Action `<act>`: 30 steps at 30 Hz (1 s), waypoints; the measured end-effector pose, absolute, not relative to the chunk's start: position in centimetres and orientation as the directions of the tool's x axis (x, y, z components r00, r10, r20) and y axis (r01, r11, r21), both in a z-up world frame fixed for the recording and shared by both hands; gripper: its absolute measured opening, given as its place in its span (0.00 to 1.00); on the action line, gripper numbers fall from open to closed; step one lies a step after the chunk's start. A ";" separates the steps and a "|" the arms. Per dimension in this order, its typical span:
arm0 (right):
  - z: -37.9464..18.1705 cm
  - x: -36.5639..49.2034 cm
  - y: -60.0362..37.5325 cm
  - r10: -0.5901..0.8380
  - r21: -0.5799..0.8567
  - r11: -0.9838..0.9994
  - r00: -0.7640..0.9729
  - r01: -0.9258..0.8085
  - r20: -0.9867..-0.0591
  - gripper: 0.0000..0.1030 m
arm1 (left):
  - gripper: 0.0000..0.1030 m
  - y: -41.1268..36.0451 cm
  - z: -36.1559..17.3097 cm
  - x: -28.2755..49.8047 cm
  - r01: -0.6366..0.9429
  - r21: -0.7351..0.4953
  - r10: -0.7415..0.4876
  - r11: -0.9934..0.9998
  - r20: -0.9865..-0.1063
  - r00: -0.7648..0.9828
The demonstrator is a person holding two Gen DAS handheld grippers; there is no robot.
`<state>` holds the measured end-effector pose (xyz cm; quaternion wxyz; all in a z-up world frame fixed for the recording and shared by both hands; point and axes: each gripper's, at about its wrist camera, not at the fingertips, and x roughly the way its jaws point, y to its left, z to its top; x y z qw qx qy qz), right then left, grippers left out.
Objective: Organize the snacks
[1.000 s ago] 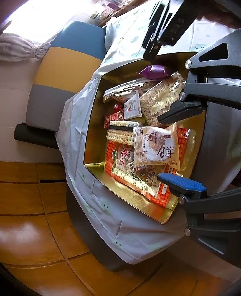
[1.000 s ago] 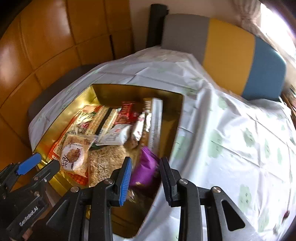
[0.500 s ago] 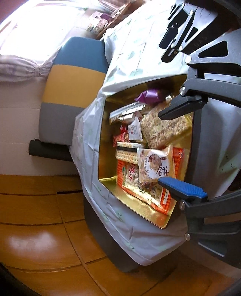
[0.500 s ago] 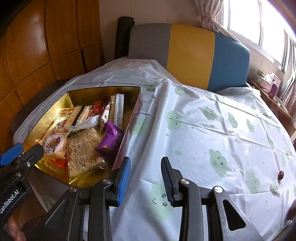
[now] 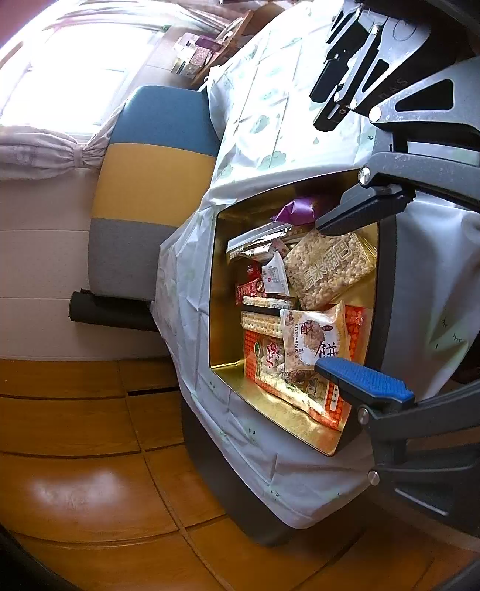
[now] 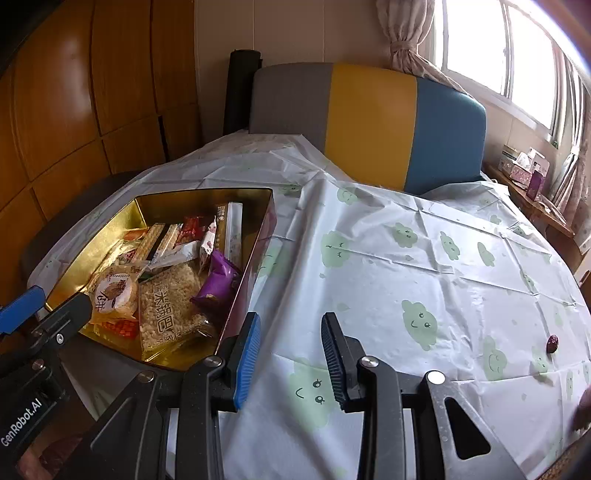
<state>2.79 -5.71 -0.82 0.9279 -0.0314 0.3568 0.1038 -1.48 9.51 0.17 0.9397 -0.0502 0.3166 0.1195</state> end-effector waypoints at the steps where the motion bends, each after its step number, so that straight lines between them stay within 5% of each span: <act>1: -0.8 2.7 -5.7 0.171 0.017 0.976 0.725 -0.215 -0.667 0.34 | 0.67 9.5 0.2 -1.5 -0.256 -0.019 0.192 0.967 -0.607 0.771; 30: -0.5 2.3 -5.2 0.184 0.007 0.971 0.733 -0.238 -0.655 0.33 | 0.70 9.7 0.6 -1.6 -0.259 -0.028 0.192 0.965 -0.599 0.778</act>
